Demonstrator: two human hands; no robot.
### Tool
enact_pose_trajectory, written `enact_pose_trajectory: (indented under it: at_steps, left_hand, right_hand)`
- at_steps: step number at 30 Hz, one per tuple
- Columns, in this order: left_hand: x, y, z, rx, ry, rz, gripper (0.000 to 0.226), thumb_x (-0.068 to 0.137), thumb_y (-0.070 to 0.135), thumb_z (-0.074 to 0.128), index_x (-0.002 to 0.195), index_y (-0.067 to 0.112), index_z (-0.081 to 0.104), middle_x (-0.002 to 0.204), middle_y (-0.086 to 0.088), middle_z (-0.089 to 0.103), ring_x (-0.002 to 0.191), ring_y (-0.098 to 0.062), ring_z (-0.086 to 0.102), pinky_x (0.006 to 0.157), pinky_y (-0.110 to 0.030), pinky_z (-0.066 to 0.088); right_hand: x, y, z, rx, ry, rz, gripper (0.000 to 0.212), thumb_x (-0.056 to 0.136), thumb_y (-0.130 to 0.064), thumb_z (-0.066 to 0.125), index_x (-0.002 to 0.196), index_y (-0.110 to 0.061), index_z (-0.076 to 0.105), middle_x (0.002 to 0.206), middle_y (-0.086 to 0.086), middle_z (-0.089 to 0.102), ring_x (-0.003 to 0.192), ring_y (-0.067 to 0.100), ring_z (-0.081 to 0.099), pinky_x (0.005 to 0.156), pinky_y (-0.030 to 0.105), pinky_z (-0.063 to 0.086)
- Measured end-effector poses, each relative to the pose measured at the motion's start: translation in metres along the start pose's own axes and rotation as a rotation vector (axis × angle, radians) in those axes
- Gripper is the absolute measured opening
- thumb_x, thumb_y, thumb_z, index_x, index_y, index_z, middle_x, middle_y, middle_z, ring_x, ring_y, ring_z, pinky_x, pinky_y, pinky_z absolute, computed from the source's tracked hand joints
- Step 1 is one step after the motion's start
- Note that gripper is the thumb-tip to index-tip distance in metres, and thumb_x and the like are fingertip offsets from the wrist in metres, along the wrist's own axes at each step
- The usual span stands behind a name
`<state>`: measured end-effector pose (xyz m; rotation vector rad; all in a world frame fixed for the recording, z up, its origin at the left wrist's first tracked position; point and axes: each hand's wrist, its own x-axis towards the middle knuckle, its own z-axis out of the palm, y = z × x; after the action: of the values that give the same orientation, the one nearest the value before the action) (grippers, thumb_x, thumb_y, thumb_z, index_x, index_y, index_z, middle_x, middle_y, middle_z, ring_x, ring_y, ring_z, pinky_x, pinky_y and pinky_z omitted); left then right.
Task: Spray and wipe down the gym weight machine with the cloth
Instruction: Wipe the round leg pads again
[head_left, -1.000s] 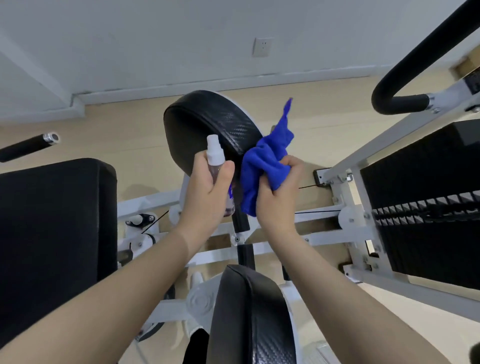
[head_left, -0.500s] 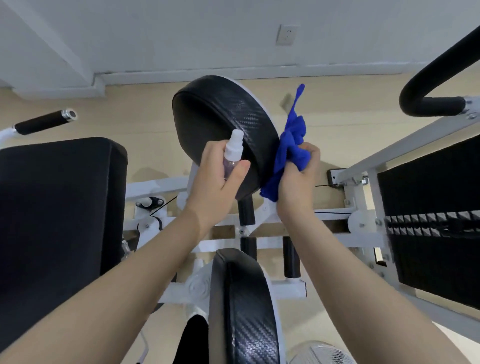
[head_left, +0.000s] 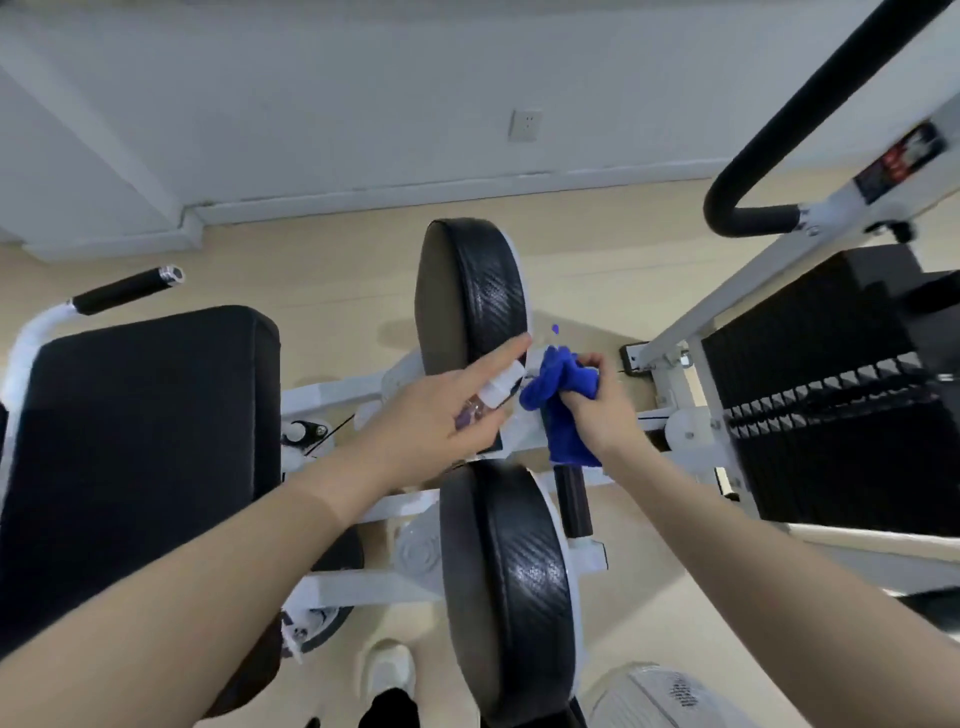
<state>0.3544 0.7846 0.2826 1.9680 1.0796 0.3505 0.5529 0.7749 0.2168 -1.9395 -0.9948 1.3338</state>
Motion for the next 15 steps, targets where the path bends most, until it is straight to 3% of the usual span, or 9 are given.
enact_pose_trajectory:
  at_steps: [3, 6, 9, 11, 13, 15]
  left_hand:
    - [-0.035, 0.013, -0.002, 0.197, -0.117, 0.173, 0.066, 0.090, 0.026, 0.044, 0.133, 0.061, 0.008, 0.062, 0.013, 0.038, 0.058, 0.002, 0.046, 0.052, -0.010, 0.034]
    - [-0.066, 0.015, 0.010, 0.459, -0.088, 0.442, 0.060, 0.083, 0.028, 0.038, 0.140, 0.040, 0.026, 0.067, 0.012, 0.036, 0.044, -0.007, 0.034, 0.039, -0.019, 0.032]
    - [-0.085, 0.020, 0.022, 0.503, -0.101, 0.485, 0.053, 0.082, 0.029, 0.035, 0.134, 0.035, 0.033, 0.066, 0.001, 0.047, 0.038, -0.019, 0.040, 0.033, -0.024, 0.037]
    - [-0.092, 0.020, 0.026, 0.513, -0.098, 0.464, 0.049, 0.080, 0.032, 0.031, 0.129, 0.037, 0.033, 0.065, -0.002, 0.048, 0.039, -0.026, 0.046, 0.035, -0.025, 0.036]
    - [-0.094, 0.024, 0.029, 0.527, -0.129, 0.451, 0.049, 0.082, 0.034, 0.028, 0.131, 0.039, 0.030, 0.070, -0.002, 0.048, 0.048, -0.030, 0.053, 0.042, -0.027, 0.037]
    - [-0.097, 0.033, 0.031, 0.641, -0.192, 0.427, 0.049, 0.092, 0.032, 0.030, 0.140, 0.039, 0.024, 0.082, 0.000, 0.043, 0.067, -0.028, 0.056, 0.053, -0.030, 0.039]
  right_hand:
    - [-0.036, -0.021, -0.007, 0.030, 0.015, -0.086, 0.029, 0.092, -0.008, 0.051, 0.114, -0.020, 0.038, 0.089, -0.009, 0.053, 0.076, 0.008, 0.052, 0.067, 0.024, 0.043]
    - [-0.070, -0.035, -0.009, -0.012, 0.016, -0.190, 0.030, 0.090, -0.008, 0.053, 0.117, -0.018, 0.042, 0.092, -0.011, 0.053, 0.081, 0.004, 0.052, 0.065, 0.017, 0.042]
    - [-0.107, -0.033, -0.012, -0.105, 0.079, -0.243, 0.036, 0.089, -0.010, 0.055, 0.122, -0.019, 0.044, 0.096, -0.008, 0.056, 0.082, -0.001, 0.052, 0.064, 0.008, 0.041]
    - [-0.128, -0.024, -0.016, -0.091, 0.143, -0.214, 0.035, 0.088, -0.011, 0.054, 0.121, -0.020, 0.046, 0.102, -0.006, 0.056, 0.088, 0.007, 0.054, 0.073, 0.018, 0.043]
    - [-0.142, -0.015, -0.019, -0.070, 0.175, -0.174, 0.032, 0.089, -0.012, 0.053, 0.119, -0.021, 0.047, 0.104, -0.006, 0.057, 0.092, 0.011, 0.054, 0.079, 0.028, 0.044]
    - [-0.157, -0.005, -0.020, -0.065, 0.208, -0.145, 0.030, 0.089, -0.012, 0.052, 0.118, -0.021, 0.048, 0.104, -0.006, 0.056, 0.091, 0.011, 0.054, 0.076, 0.027, 0.044]
